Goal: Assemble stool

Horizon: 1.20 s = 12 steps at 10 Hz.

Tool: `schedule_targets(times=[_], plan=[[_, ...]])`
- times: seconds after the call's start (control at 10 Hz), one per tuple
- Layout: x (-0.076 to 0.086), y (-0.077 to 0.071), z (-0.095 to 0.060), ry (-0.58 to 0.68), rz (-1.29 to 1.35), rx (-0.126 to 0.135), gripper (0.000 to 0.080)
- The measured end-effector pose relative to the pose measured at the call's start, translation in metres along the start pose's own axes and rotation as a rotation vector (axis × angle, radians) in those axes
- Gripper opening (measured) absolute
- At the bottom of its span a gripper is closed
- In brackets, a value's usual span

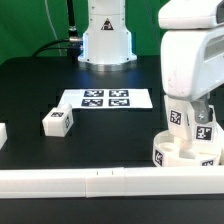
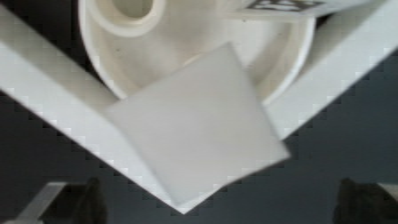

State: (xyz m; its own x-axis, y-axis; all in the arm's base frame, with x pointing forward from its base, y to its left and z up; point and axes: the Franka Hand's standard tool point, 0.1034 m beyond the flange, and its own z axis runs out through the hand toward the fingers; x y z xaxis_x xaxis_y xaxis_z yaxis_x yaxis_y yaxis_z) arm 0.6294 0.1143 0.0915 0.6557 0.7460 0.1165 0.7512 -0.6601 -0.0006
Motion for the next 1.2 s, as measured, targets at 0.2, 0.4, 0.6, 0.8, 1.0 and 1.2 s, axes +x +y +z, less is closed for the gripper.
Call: schedule_targets(times=[0.2, 0.4, 0.6, 0.8, 1.0, 1.2], plan=[[-0.003, 0.003, 0.000, -0.012, -0.116, -0.009, 0.0648], [-0.006, 0.003, 0.006, -0.035, -0.245, -0.016, 0.0648], [-0.009, 0.004, 0.008, -0.055, -0.385, -0.021, 0.0648], [-0.010, 0.003, 0.011, -0.057, -0.381, -0.019, 0.0648], [-0.009, 0.002, 0.012, -0.057, -0.370, -0.018, 0.0622], [-0.012, 0.004, 0.013, -0.059, -0.364, -0.017, 0.0407]])
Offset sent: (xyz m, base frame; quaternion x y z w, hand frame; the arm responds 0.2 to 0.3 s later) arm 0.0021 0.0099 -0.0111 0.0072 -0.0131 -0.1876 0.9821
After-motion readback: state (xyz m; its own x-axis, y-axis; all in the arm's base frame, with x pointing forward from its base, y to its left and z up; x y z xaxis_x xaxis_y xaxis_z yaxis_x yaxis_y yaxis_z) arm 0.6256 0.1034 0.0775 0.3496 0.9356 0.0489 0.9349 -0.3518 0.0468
